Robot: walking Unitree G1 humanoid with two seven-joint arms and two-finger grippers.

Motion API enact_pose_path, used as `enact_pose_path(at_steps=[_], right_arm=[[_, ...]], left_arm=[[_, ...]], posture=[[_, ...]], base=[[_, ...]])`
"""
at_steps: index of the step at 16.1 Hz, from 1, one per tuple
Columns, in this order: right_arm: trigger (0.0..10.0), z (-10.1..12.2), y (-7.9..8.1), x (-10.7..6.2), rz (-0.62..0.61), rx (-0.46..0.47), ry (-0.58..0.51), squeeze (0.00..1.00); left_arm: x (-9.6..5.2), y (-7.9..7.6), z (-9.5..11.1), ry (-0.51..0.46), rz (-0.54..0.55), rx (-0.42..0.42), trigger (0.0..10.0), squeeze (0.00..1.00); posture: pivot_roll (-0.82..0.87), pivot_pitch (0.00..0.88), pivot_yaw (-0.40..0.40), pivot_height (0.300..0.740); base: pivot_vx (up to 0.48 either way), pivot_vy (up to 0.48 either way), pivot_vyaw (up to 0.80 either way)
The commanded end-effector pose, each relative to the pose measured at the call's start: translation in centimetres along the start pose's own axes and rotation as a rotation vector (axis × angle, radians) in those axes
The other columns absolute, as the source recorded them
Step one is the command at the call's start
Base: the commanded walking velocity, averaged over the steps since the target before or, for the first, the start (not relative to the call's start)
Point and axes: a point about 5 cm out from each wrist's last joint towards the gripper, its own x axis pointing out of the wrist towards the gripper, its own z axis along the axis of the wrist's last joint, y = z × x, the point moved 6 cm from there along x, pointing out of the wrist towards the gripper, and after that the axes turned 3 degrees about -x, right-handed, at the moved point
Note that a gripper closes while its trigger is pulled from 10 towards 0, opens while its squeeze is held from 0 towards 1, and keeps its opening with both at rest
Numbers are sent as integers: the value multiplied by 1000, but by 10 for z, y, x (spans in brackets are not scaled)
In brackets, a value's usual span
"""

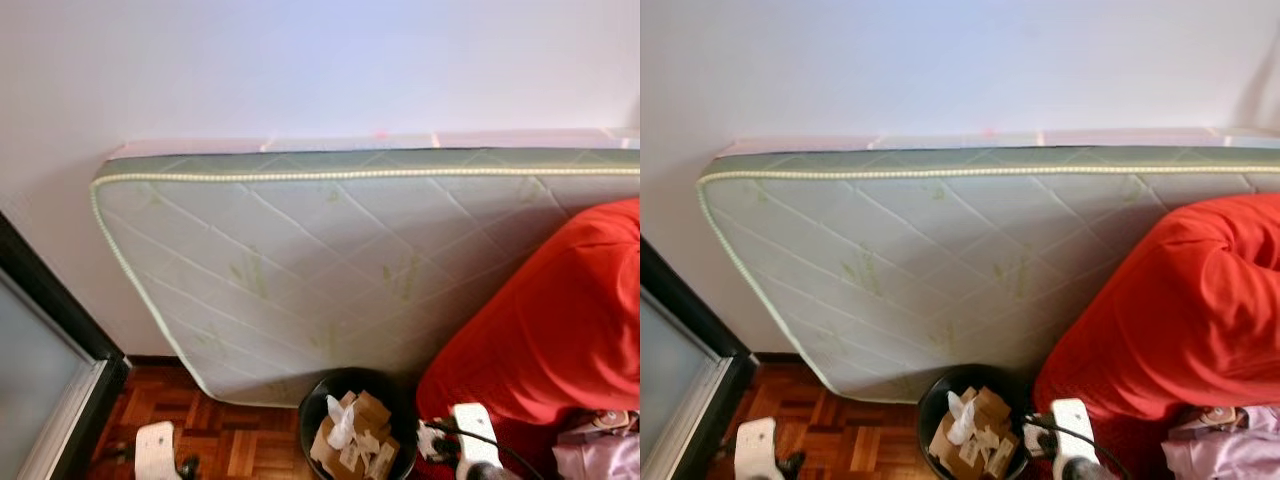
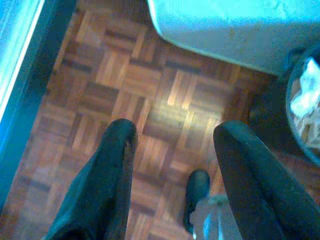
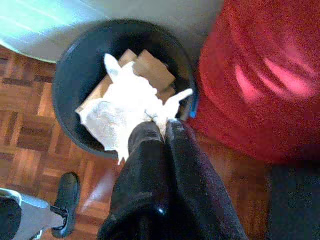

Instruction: Clean up the room

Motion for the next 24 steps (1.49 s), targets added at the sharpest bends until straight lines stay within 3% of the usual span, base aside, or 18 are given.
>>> enact_pose_path(at_steps=[1, 4, 8, 17, 18, 19, 20, 22, 24], right_arm=[[10000, 10, 7, 2, 43, -43, -29, 0], [10000, 29, 10, 5, 55, -37, -79, 0], [10000, 44, -9, 4, -22, 53, -121, 0], [10000, 51, -19, 1, -28, 61, -139, 0], [10000, 51, -19, 1, -27, 73, -143, 0], [10000, 51, -20, 1, -28, 75, -145, 0], [10000, 48, -22, 0, -35, 88, -144, 0], [10000, 43, -23, -2, -32, 95, -149, 0], [10000, 40, -24, -4, -24, 101, -161, 0]], left_arm=[[2, 0, 5, 3, 10, -18, 10000, 0], [7, -9, 29, -41, -8, -9, 10000, 0], [11, -34, 49, -79, -40, -27, 10000, 0], [9, -26, 59, -143, -29, -34, 10000, 0], [7, -21, 51, -151, -24, -43, 10000, 0], [1, -15, 30, -150, -26, -31, 10000, 0], [-1, -15, 29, -175, -36, -20, 10000, 0], [-6, -17, 50, -304, -46, -36, 10000, 0], [-10, -25, 61, -368, -59, -47, 10000, 0]], posture=[[106, 0, 40, 740], [111, 0, 39, 740], [119, 0, -16, 740], [143, 0, -15, 740], [145, 0, -12, 740], [154, 0, -17, 740], [169, 0, -26, 740], [186, 0, -40, 740], [185, 0, -41, 740]], base=[[0, 0, 0], [0, 0, 0], [0, 0, 0], [0, 0, 145], [0, 0, 0], [0, 0, 0], [0, 0, 0], [0, 0, 0], [0, 0, 0]])
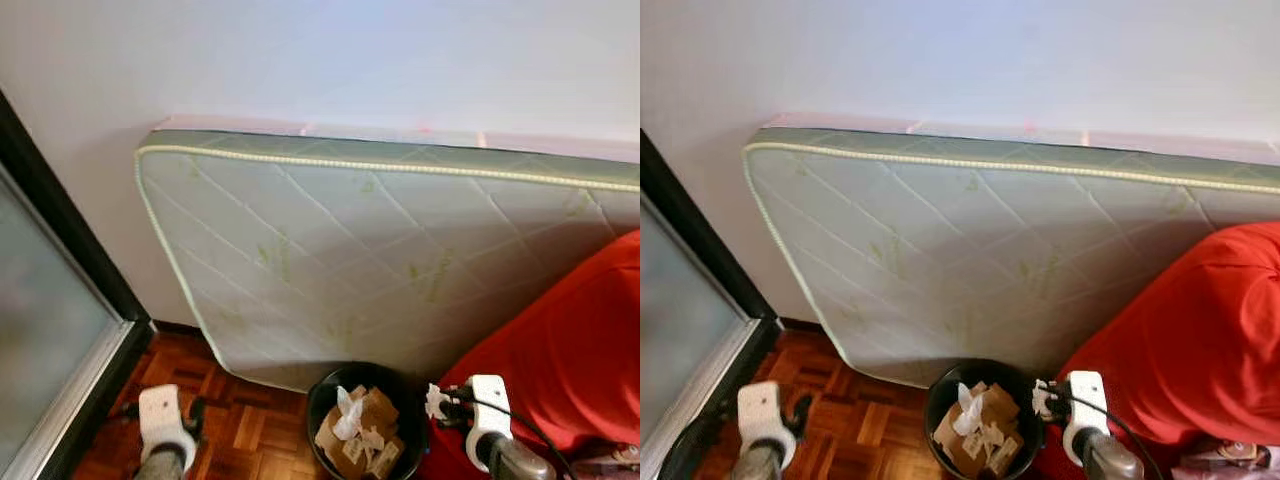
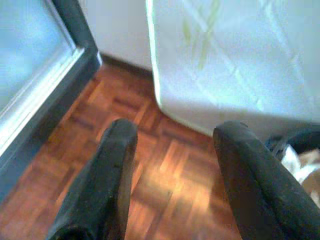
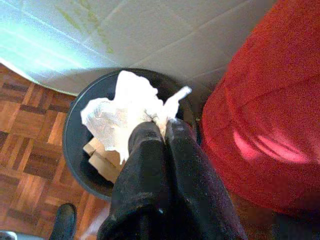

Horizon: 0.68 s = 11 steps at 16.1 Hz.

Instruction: Clean up the room

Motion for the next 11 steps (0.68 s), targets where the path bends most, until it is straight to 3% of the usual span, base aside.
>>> enact_pose_path(at_steps=[1, 2, 3, 4, 6, 11], right_arm=[[10000, 4, -1, -1, 8, -10, -28, 0], [10000, 3, -1, -2, 9, -17, -30, 0], [10000, 7, 15, 4, 18, 7, -49, 0], [10000, 19, 57, 17, 71, 7, -91, 0], [10000, 20, 66, 18, 87, -4, -99, 0], [10000, 22, 62, 18, 72, -26, -100, 0]], left_arm=[[-2, -2, 1, -23, 3, -14, 10000, 0], [-2, -5, 2, -25, -5, -8, 10000, 0], [-2, -5, 1, -21, -6, -5, 10000, 0], [-1, -5, 3, -25, -9, -3, 10000, 0], [0, -6, 8, -41, -18, 3, 10000, 0], [-1, -14, 23, -114, -36, -6, 10000, 0]], posture=[[165, 0, -29, 740], [156, 0, -23, 740], [153, 0, -20, 740], [151, 0, -15, 740], [148, 0, -14, 740], [159, 0, -37, 740]], base=[[0, 0, 556], [0, 0, 800], [0, 0, 800], [0, 0, 0], [0, 0, 0], [247, 0, 0]])
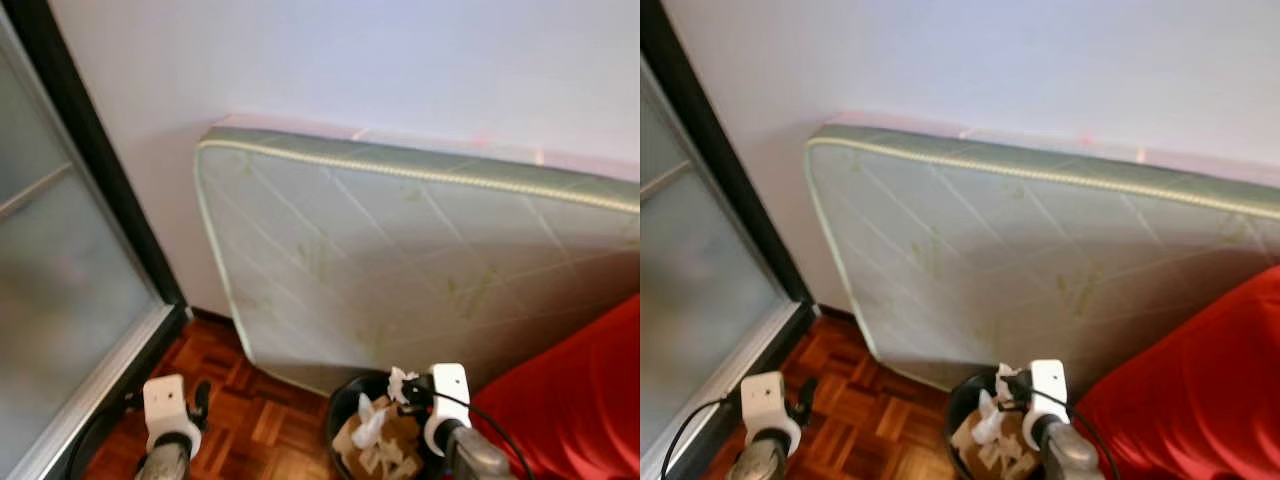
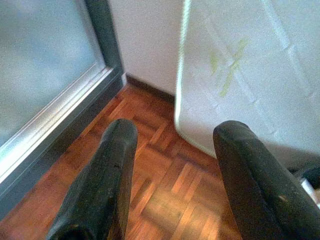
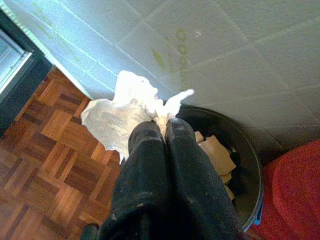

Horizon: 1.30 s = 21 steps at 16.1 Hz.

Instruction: Clean up the room

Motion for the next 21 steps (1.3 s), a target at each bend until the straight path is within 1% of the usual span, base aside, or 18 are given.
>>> enact_pose_path(at_steps=[1, 3, 5, 6, 7, 9, 10, 13, 20, 21], right_arm=[[10000, 4, -2, 1, -18, -19, -6, 0], [10000, 11, -7, 3, -62, -35, -18, 0], [10000, 19, -13, 4, -110, -40, -35, 0], [10000, 23, -19, 4, -152, -28, -51, 0], [10000, 29, -28, 2, -210, 1, -78, 0], [10000, 40, -43, 0, -281, 28, -114, 0], [10000, 43, -44, 0, -283, 23, -121, 0], [10000, 47, -35, 3, -241, 27, -137, 0], [10000, 44, -31, 4, -241, 22, -129, 0], [10000, 44, -31, 4, -242, 20, -129, 0]], left_arm=[[0, -4, 6, -26, -13, -10, 10000, 0], [1, -13, 15, -60, -55, -2, 10000, 0], [0, -17, 24, -93, -87, 19, 10000, 0], [-1, -19, 28, -111, -99, 30, 10000, 0], [-4, -21, 31, -127, -112, 39, 10000, 0], [-8, -24, 34, -141, -134, 60, 10000, 0], [-9, -24, 34, -143, -137, 62, 10000, 0], [-11, -21, 37, -147, -128, 59, 10000, 0], [-9, -23, 46, -162, -129, 48, 10000, 0], [-9, -23, 47, -162, -130, 47, 10000, 0]], posture=[[164, 0, -39, 740], [159, 0, -39, 740], [158, 0, -39, 740], [162, 0, -37, 740], [163, 0, -36, 740], [163, 0, -32, 740], [161, 0, -28, 740], [166, 0, -31, 740], [169, 0, -31, 740], [167, 0, -30, 740]], base=[[0, 0, 0], [0, 0, 0], [0, 0, 0], [0, 0, 0], [0, 0, 0], [0, 0, 0], [0, 0, 0], [0, 0, 0], [0, 0, 0], [247, 0, 0]])
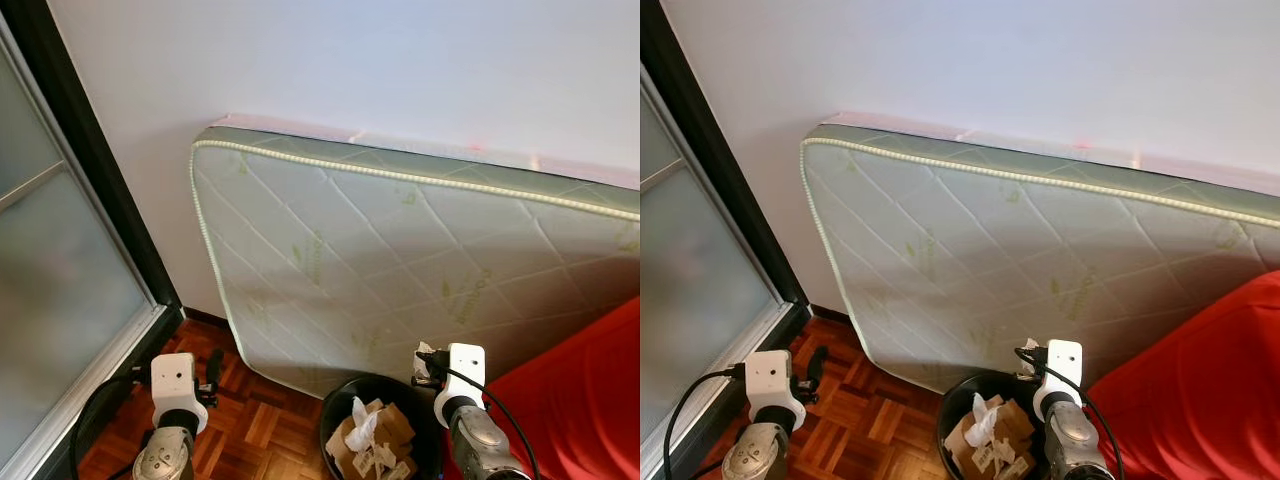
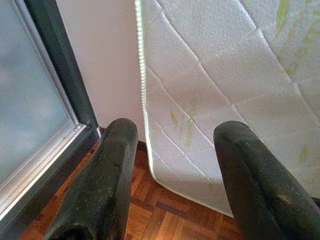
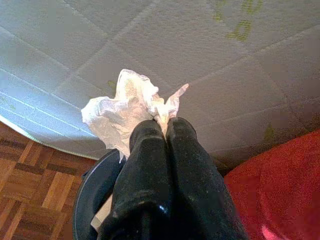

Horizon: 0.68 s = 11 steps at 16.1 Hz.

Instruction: Clean up the room

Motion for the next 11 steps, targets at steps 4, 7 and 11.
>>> enact_pose_path(at_steps=[4, 7, 11], right_arm=[[10000, 14, 1, 3, 3, -27, -48, 0], [10000, 13, 0, 2, -9, -17, -45, 0], [10000, 11, -1, 2, -15, -20, -38, 0]], left_arm=[[0, 3, 2, 4, 6, -5, 10000, 0], [0, 3, 3, 3, 1, -2, 10000, 0], [-2, 1, 7, -4, -12, -7, 10000, 0]], posture=[[167, 0, -30, 740], [169, 0, -28, 740], [178, 0, -31, 740]], base=[[284, 0, 0], [316, 0, 0], [79, 0, 0]])
